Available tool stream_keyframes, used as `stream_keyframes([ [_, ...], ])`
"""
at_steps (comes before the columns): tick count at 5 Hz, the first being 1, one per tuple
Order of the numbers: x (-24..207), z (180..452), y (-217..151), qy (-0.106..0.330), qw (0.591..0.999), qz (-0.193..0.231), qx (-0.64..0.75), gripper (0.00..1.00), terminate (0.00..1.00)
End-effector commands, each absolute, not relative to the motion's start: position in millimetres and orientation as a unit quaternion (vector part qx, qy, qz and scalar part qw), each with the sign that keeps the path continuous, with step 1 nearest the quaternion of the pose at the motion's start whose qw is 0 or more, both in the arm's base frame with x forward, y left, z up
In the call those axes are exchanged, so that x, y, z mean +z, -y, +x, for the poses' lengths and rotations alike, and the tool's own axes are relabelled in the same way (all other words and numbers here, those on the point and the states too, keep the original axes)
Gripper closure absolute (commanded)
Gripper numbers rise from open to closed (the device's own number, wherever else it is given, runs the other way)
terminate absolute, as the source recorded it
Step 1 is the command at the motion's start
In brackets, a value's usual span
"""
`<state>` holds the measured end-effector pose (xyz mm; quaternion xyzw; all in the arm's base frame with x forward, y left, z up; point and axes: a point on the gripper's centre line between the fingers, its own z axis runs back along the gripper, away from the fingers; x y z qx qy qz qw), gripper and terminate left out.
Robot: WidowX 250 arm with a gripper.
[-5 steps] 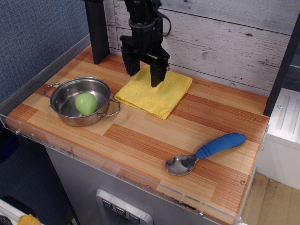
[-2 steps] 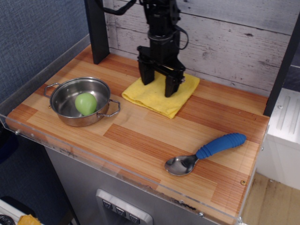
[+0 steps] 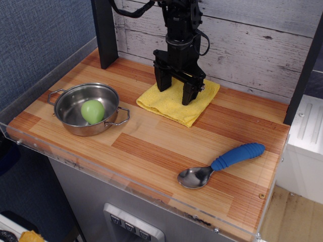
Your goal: Move the towel between pot and spoon at the bottom
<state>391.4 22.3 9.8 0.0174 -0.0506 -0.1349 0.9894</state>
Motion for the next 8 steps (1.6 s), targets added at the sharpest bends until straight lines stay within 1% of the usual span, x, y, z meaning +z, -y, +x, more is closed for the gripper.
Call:
stream_keyframes([
  [1,16.4,374.5,9.9,0.057,0.983,0.010,-0.172,0.00,0.00],
  [3,21.3,356.3,28.5,0.060,0.977,0.006,-0.207,0.00,0.00],
  [4,23.0,340.0,24.2,0.064,0.979,0.009,-0.194,0.00,0.00],
  [5,19.5,321.9,15.8,0.057,0.981,0.010,-0.184,0.00,0.00],
  [6,23.7,309.1,8.4,0.059,0.982,0.018,-0.178,0.00,0.00],
  [7,30.6,295.1,-3.6,0.051,0.985,0.036,-0.161,0.00,0.00],
  [8,32.7,279.6,-19.6,0.044,0.988,0.046,-0.137,0.00,0.00],
])
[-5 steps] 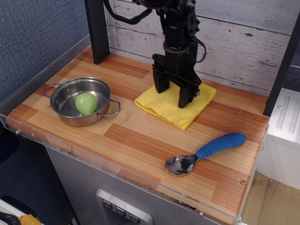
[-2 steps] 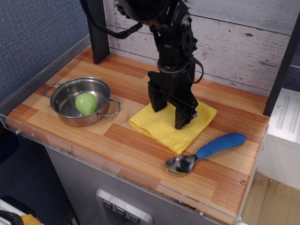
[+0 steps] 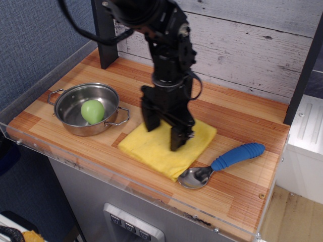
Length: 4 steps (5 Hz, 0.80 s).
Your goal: Move the towel between pot and spoon at the bottom
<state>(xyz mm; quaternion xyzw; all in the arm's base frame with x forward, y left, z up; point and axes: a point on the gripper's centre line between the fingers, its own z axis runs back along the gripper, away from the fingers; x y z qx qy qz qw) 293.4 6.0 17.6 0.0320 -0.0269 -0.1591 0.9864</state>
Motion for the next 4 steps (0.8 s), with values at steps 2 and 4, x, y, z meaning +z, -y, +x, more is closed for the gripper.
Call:
stream_keyframes([
  [2,35.9,272.5,-26.6,0.044,0.990,0.051,-0.127,0.00,0.00],
  [4,43.7,270.6,-25.0,0.057,0.988,0.044,-0.136,0.00,0.00],
])
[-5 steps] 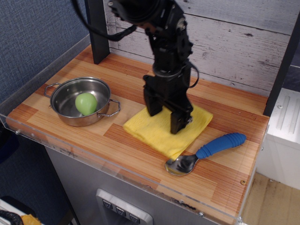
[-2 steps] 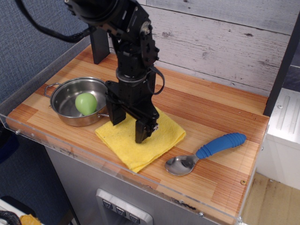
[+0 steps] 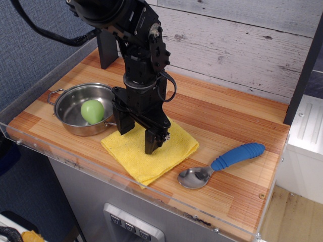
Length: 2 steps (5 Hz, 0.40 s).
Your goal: Move the towel between pot and spoon at the bottom
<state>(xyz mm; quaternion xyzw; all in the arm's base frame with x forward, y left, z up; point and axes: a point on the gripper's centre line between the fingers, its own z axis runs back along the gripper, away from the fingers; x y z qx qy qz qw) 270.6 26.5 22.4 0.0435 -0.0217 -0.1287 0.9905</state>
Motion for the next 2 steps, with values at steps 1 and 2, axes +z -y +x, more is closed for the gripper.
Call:
stream_keyframes([
  [1,62.6,273.4,-23.1,0.074,0.987,0.030,-0.138,0.00,0.00],
  [2,90.1,278.2,-19.3,0.093,0.986,0.017,-0.140,0.00,0.00],
])
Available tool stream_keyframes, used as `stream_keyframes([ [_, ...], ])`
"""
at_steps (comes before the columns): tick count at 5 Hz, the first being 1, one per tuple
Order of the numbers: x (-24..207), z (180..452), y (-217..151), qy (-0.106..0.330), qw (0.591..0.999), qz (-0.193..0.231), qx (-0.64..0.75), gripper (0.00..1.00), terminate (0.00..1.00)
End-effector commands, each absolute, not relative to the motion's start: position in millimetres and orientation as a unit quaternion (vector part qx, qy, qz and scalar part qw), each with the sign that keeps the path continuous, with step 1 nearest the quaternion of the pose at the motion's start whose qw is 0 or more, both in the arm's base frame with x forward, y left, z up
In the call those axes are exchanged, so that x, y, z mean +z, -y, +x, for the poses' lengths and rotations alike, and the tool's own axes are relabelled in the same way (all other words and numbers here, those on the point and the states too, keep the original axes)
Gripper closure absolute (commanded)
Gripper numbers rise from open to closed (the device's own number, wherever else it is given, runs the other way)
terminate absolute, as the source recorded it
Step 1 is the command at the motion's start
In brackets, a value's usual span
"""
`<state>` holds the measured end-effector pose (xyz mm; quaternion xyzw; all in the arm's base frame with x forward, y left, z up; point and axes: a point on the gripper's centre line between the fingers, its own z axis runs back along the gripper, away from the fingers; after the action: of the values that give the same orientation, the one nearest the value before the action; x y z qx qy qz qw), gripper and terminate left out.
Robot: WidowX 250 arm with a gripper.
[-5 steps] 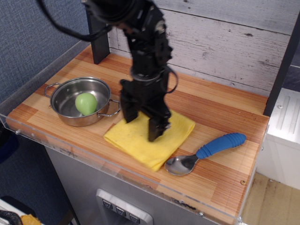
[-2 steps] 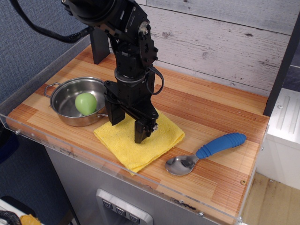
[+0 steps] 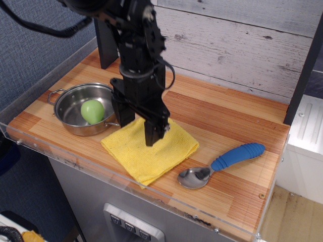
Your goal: Move the towel between pot and spoon at the bottom
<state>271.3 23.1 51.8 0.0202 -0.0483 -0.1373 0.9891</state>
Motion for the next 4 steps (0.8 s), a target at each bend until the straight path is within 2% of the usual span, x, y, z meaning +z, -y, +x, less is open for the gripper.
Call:
stream_keyframes([
  [1,116.9,279.6,-17.0,0.107,0.986,0.007,-0.129,0.00,0.00],
  [2,141.2,279.5,-16.2,0.128,0.984,0.003,-0.126,0.00,0.00],
  [4,141.2,279.5,-16.2,0.128,0.984,0.003,-0.126,0.00,0.00],
])
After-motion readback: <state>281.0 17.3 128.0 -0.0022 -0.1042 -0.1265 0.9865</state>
